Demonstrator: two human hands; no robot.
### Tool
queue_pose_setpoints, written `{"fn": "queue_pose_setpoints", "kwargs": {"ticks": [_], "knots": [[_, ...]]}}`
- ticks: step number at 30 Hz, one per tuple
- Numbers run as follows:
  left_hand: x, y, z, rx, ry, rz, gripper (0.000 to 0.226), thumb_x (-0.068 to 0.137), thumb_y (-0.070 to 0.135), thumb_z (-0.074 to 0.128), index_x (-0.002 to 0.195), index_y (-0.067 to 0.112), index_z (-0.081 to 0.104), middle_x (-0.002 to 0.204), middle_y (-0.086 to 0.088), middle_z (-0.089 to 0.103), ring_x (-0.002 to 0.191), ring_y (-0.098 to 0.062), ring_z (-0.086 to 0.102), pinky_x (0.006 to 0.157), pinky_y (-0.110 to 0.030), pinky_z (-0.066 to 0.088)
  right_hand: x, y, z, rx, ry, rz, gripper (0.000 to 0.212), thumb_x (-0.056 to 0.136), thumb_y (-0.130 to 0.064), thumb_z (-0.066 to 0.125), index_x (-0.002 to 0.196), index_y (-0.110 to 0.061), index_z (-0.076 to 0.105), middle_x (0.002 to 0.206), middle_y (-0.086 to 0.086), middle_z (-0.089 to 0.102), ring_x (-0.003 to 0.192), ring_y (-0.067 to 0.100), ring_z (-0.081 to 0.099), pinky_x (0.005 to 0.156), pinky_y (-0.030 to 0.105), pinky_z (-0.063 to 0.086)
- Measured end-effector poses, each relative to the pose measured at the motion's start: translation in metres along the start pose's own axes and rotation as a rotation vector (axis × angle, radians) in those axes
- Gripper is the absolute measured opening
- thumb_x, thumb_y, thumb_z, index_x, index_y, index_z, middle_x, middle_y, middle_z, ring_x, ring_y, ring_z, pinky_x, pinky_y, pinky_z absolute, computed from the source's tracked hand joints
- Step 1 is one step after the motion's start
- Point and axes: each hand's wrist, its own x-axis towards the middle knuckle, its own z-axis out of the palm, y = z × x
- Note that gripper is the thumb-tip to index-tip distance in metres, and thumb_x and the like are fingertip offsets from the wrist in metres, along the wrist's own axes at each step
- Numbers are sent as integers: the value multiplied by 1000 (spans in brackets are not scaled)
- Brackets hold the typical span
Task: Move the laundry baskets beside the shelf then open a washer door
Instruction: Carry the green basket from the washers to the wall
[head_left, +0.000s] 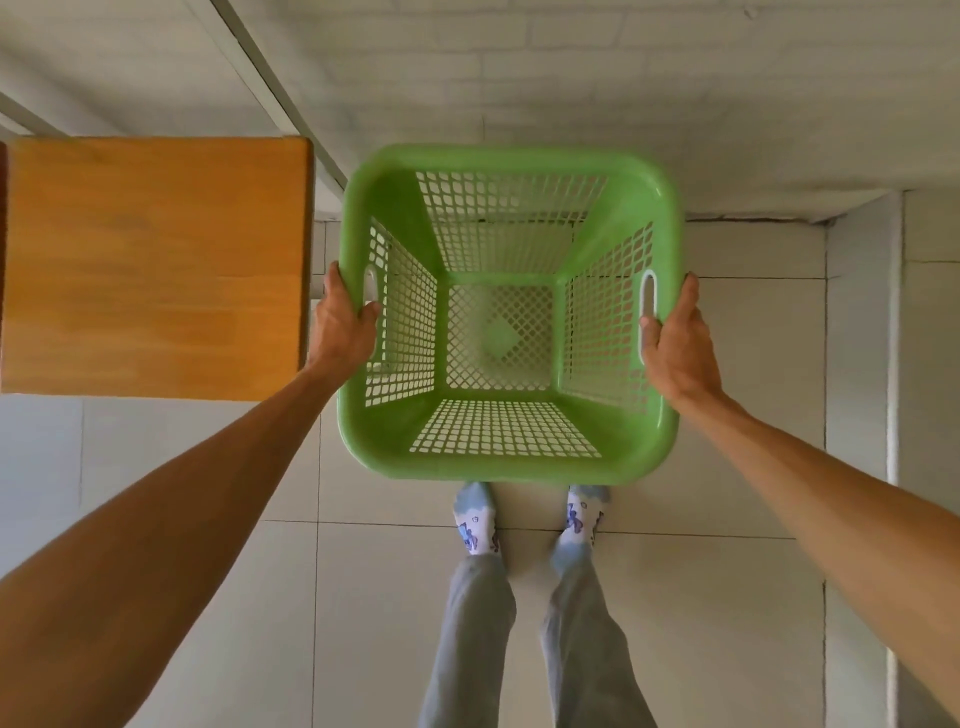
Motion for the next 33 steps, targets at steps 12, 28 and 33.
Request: {"fn": "queue_pose_setpoints", "kwargs": {"ticks": [12,28,33], "knots": [[10,-18,-6,3,-40,-49,62,99,5,56,151,6,22,130,-17,62,101,-36,70,73,-45,62,9,-12,30,12,13,-14,73,108,-23,49,165,-8,5,145,28,49,103,42,68,70,32,52],[30,-18,-12,-8,-113,-41,92,96,21,66,160,9,2,140,-22,55,115,-40,64,93,-59,55,15,-15,23,16,-53,-29,82,104,-21,58,164,-6,4,142,31,54,104,46,70,81,52,63],[20,0,-33,25,-184,-25,111,88,31,76,160,14,-5,152,-22,43,137,-42,47,109,-62,42,6,-20,-14,-139,-189,-89,100,97,-39,67,163,-4,2,163,25,33,137,45,52,106,60,49]]}}
